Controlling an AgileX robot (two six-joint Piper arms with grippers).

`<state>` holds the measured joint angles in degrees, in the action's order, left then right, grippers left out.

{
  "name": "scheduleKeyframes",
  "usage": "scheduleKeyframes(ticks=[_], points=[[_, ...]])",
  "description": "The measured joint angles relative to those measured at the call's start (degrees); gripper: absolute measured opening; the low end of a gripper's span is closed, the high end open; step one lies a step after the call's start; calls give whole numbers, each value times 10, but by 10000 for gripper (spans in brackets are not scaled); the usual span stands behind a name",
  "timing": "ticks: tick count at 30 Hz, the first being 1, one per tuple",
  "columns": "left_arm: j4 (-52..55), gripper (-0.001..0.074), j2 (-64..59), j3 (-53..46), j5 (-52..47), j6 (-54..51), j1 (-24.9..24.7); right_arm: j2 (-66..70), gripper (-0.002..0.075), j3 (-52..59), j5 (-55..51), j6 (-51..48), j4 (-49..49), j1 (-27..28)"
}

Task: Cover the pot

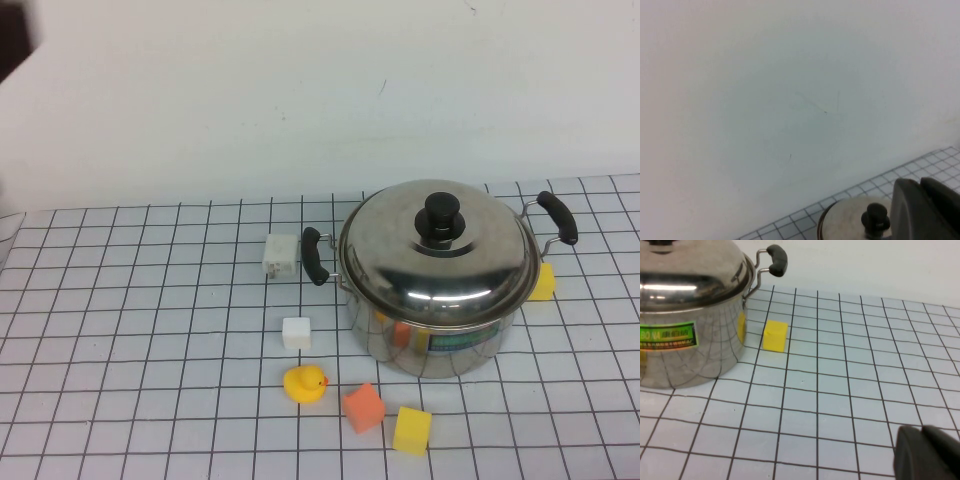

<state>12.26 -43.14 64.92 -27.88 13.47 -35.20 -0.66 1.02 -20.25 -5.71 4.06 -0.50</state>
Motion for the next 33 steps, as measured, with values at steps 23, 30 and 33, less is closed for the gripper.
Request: scheduleKeyframes(ticks=[23,30,33], points=[[-4,0,137,-136,-24,45,41,0,9,0,0,0,0,0],[-78,0,273,-344,204,46,187,0,9,0,0,0,0,0],[-115,0,336,-436,230,46,238,0,9,0,0,0,0,0]])
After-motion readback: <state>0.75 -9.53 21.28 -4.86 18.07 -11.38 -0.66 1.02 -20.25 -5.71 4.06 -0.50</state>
